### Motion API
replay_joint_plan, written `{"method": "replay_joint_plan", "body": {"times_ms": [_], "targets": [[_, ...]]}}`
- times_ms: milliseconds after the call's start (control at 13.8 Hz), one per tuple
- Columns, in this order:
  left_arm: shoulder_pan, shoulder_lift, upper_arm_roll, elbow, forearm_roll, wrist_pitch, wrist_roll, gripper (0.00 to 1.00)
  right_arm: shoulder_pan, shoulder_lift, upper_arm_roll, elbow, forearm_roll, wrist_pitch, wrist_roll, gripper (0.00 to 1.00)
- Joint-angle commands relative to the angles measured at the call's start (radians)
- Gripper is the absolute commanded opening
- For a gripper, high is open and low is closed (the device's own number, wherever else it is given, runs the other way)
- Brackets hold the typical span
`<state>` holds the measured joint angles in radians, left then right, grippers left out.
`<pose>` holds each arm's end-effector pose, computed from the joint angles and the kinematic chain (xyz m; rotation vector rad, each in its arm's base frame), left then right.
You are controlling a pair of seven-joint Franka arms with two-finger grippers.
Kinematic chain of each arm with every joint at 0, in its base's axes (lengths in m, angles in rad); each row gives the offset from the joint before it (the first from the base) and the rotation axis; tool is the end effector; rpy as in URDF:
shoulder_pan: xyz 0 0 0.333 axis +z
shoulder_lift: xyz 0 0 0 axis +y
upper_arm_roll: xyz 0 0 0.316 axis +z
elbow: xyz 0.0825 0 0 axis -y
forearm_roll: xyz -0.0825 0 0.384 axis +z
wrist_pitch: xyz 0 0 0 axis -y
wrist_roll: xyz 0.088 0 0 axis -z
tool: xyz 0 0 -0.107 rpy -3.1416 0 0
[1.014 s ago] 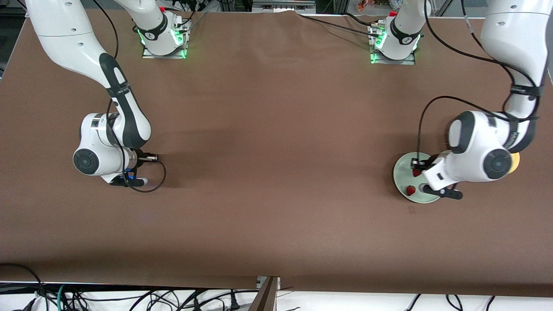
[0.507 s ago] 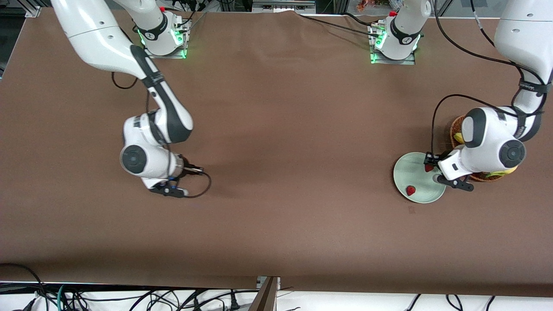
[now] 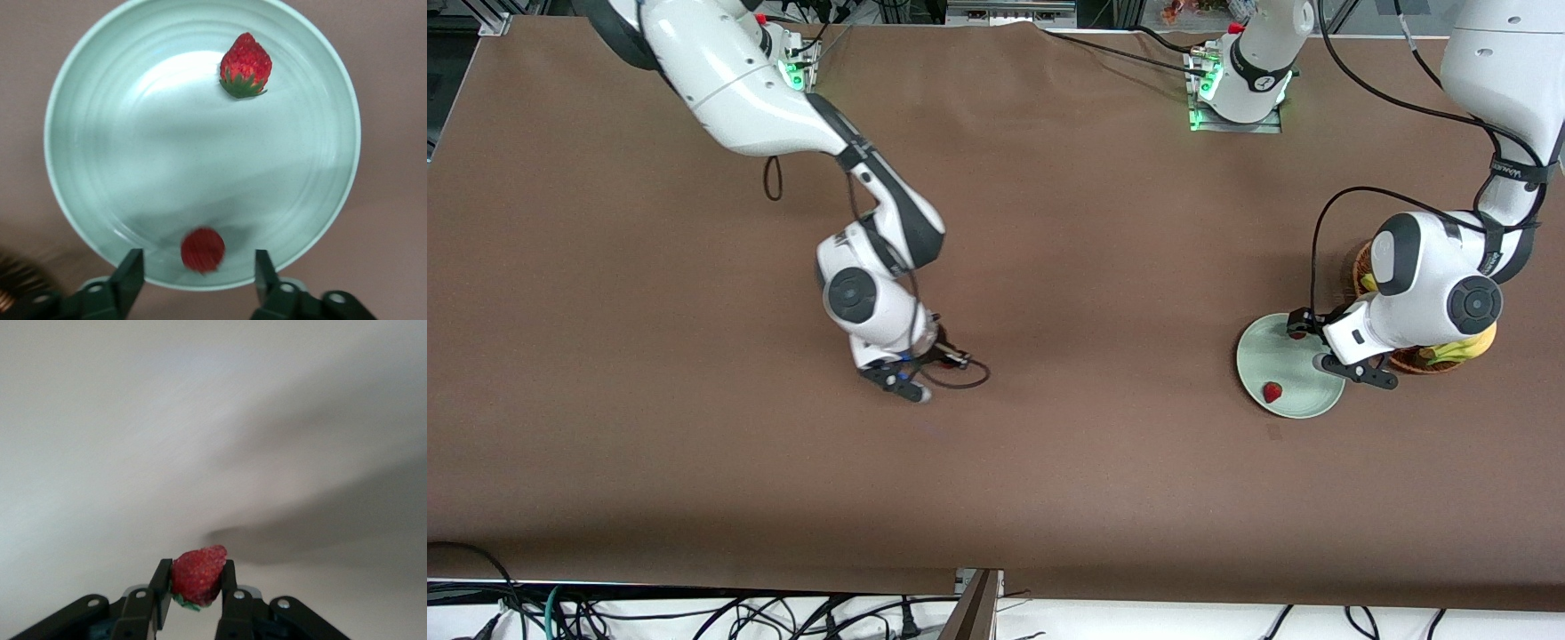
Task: Collect all strawberries into plate
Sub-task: 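Carry the third strawberry with the right gripper and set it down mid-table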
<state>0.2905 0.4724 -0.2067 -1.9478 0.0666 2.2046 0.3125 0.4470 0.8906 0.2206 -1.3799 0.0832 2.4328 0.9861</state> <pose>0.5944 0.0553 0.2251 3.0166 -0.3963 -0.2916 0.6120 0.4345 0.2030 -2.7795 0.6693 0.0626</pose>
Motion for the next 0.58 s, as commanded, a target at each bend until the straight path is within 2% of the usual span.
{"method": "replay_joint_plan", "body": {"times_ms": [0, 145, 362, 507], "targets": [[-0.004, -0.046, -0.003, 0.061, -0.068, -0.133, -0.007, 1.0, 0.068, 0.074, -0.001, 0.136, -0.006, 0.029, 0.084, 0.0], [-0.005, -0.041, -0.029, 0.115, -0.102, -0.219, -0.041, 1.0, 0.116, 0.109, 0.0, 0.189, -0.005, 0.083, 0.138, 0.0], [-0.04, -0.026, -0.068, 0.118, -0.103, -0.21, -0.188, 1.0, 0.16, 0.166, 0.042, 0.217, -0.003, 0.198, 0.167, 0.03], [-0.129, -0.009, -0.066, 0.122, -0.103, -0.177, -0.348, 1.0, 0.173, 0.189, 0.072, 0.217, -0.003, 0.212, 0.172, 0.08]]}}
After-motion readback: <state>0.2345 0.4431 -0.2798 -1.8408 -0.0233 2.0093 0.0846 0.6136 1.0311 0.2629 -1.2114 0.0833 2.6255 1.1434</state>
